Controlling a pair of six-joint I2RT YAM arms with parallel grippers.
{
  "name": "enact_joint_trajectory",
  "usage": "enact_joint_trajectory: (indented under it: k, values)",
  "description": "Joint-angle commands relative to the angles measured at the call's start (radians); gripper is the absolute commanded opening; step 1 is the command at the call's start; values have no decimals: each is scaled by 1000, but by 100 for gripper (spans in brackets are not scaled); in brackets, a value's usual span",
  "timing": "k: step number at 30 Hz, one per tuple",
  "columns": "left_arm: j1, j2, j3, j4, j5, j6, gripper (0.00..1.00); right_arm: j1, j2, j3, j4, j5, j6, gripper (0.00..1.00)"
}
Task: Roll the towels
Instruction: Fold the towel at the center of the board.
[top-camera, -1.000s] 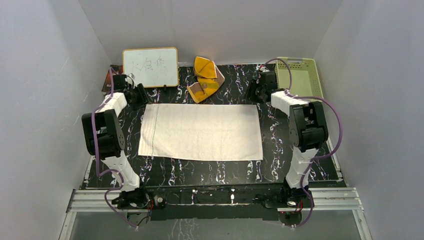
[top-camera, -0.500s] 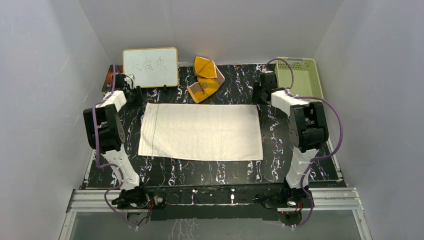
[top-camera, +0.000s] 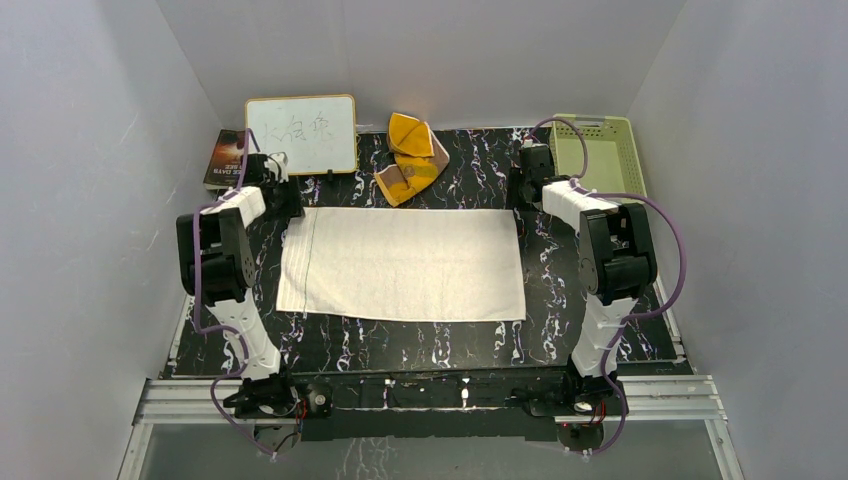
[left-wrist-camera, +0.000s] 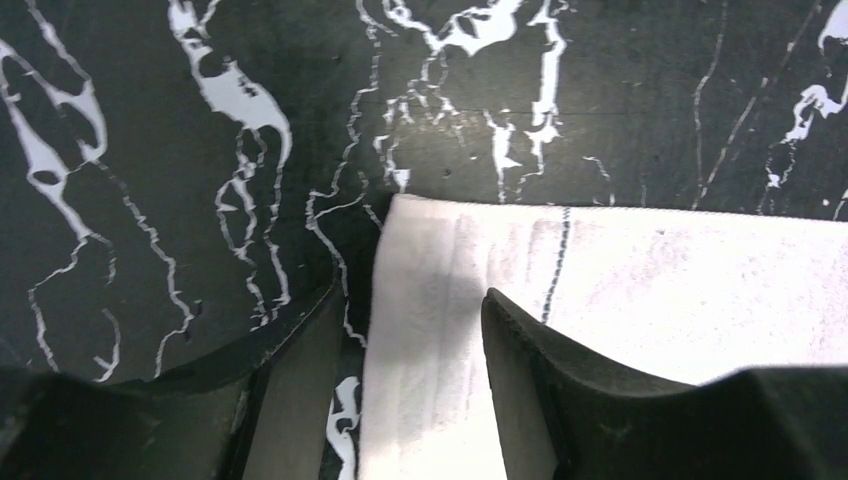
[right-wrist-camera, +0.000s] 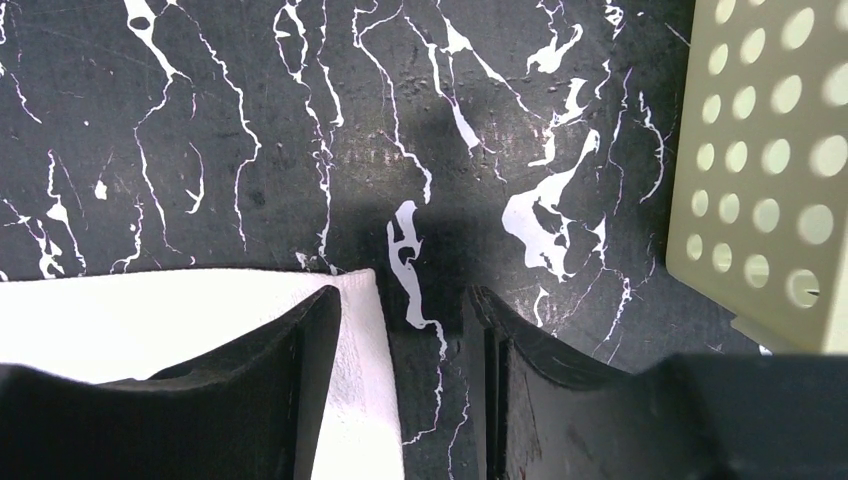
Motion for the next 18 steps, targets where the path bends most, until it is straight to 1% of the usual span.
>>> enact_joint_trajectory:
  k: [1, 10, 18]
  values:
    - [-17, 15, 38, 17, -4, 21, 53, 1, -4, 24, 24, 31, -21, 47]
    - [-30, 34, 72, 5, -24, 22, 56, 40, 36, 60, -8, 88, -68, 47]
    - [-30, 45, 48, 8, -25, 29, 56, 46, 57, 48, -6, 30, -77, 48]
